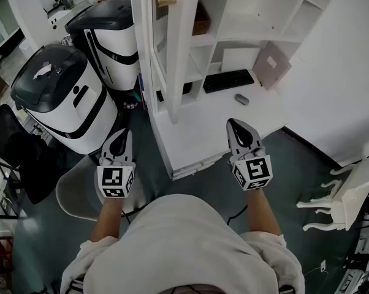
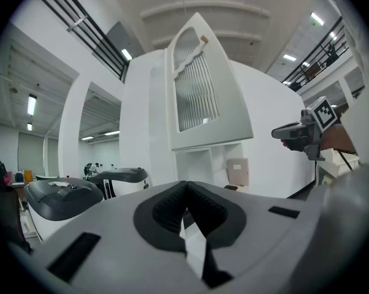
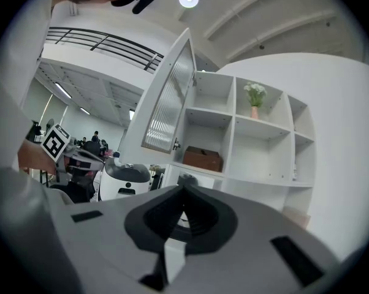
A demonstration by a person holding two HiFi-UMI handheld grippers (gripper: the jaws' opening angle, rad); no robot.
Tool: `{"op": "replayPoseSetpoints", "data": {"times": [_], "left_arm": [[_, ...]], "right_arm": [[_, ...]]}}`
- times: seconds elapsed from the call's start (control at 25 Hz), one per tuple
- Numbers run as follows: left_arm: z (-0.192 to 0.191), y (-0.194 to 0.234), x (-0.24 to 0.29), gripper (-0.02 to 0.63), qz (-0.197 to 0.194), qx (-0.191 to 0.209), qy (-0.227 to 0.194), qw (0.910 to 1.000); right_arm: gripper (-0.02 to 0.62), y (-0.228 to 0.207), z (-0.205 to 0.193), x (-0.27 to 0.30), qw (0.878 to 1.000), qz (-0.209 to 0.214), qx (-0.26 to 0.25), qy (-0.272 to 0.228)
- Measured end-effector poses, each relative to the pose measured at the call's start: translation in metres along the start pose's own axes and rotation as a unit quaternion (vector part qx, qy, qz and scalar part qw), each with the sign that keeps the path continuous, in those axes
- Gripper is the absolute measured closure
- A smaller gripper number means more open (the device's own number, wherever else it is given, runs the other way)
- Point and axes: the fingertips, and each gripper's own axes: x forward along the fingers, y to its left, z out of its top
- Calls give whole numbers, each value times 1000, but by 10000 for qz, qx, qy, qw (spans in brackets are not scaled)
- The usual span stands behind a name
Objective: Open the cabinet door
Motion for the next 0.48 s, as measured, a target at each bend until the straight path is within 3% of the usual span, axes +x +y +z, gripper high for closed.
{"op": "replayPoseSetpoints", "data": {"times": [0.48], "left_arm": [[-5,2,3,606,25,1,66,10000]], "right_arm": [[592,3,-7,-3,9999,-58,105,1]]}}
